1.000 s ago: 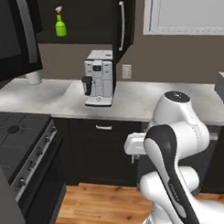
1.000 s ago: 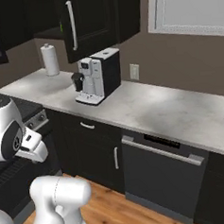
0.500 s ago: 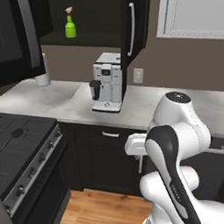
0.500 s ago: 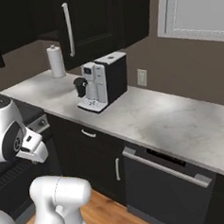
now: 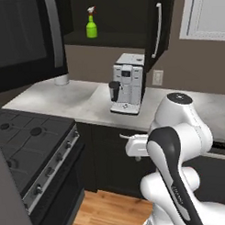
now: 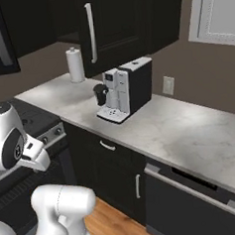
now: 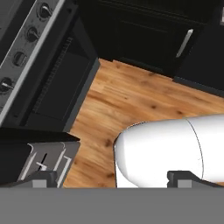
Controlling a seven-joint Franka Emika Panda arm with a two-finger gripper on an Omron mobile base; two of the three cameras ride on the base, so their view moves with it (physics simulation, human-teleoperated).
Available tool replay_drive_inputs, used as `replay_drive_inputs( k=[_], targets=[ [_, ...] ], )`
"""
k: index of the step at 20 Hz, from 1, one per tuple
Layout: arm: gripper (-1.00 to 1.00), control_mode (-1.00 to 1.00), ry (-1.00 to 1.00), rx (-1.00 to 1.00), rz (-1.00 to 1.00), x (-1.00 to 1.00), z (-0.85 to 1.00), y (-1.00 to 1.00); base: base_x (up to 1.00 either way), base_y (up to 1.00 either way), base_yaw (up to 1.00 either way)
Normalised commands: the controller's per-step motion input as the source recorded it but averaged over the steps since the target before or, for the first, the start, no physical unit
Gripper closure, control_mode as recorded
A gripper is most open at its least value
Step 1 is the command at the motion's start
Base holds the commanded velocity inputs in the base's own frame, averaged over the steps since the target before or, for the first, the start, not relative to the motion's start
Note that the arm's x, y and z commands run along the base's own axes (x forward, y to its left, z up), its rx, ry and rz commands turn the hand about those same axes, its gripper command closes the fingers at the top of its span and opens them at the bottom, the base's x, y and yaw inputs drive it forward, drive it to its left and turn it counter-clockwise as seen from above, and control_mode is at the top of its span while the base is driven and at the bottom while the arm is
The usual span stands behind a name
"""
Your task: Move the cutting board and knife to the sink. Then move spray from the cabinet to the counter.
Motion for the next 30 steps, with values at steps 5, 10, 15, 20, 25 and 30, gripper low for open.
replay_drive_inputs(
  k=[5, 10, 15, 20, 25, 30],
  targets=[
    [-1.0, 1.0, 0.0, 0.0, 0.0, 0.0, 0.0, 0.0, 0.68, 0.21, 0.04],
    [-1.0, 1.0, 0.0, 0.0, 0.0, 0.0, 0.0, 0.0, 0.52, 0.11, 0.08],
    [-1.0, 1.0, 0.0, 0.0, 0.0, 0.0, 0.0, 0.0, 0.48, 0.04, 0.02],
    [-1.0, 1.0, 0.0, 0.0, 0.0, 0.0, 0.0, 0.0, 0.6, 0.04, 0.0],
    [-1.0, 1.0, 0.0, 0.0, 0.0, 0.0, 0.0, 0.0, 0.51, 0.07, 0.04],
    [-1.0, 1.0, 0.0, 0.0, 0.0, 0.0, 0.0, 0.0, 0.44, 0.15, 0.1]
  ],
)
